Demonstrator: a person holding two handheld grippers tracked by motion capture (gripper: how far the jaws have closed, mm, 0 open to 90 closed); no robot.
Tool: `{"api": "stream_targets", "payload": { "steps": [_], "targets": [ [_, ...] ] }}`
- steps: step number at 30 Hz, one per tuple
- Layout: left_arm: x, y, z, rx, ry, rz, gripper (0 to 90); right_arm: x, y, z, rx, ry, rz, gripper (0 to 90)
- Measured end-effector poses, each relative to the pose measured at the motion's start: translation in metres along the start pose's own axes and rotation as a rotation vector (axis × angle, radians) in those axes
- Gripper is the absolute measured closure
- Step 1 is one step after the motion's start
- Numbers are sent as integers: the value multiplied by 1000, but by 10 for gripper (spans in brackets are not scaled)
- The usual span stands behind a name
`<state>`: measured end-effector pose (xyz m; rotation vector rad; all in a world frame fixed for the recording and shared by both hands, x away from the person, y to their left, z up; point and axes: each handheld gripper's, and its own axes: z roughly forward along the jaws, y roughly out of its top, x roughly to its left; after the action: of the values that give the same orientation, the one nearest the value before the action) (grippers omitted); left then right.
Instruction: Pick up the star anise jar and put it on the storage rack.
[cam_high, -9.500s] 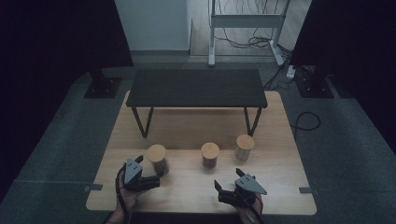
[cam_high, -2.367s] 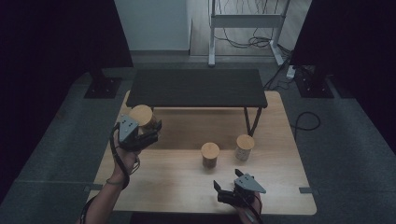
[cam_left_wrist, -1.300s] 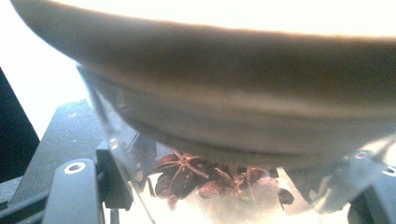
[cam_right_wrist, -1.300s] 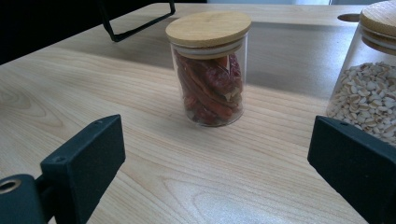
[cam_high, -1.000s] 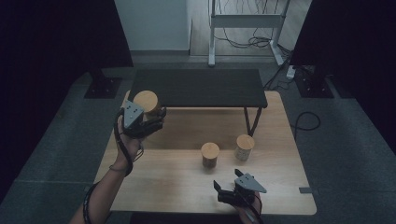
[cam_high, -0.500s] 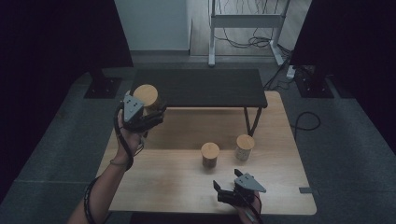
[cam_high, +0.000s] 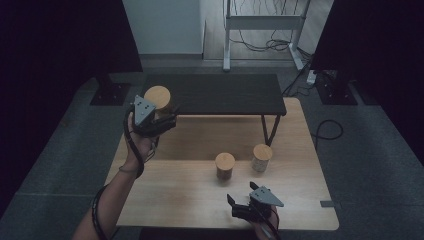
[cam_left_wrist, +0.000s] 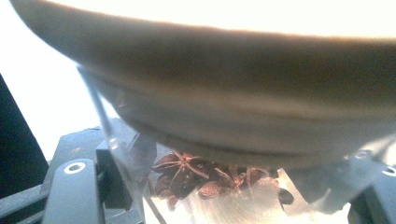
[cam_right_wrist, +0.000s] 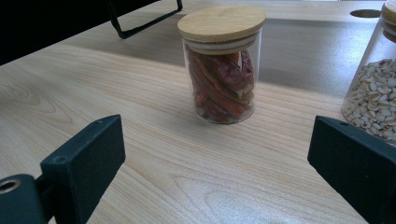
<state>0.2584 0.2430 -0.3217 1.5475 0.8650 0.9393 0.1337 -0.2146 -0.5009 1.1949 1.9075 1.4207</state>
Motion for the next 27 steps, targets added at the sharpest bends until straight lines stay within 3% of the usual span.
{"api": "stream_targets", "payload": {
  "steps": [17,21,27],
  "targets": [
    [-1,9,14,-4,15,23,261,2,0,1,-2,5,2,37],
    [-3,13,22,3,22,54,261,2,0,2,0,12,2,37],
    [-2,16,35,8,25,60,261,2,0,2,0,8,6,37]
  ]
}}
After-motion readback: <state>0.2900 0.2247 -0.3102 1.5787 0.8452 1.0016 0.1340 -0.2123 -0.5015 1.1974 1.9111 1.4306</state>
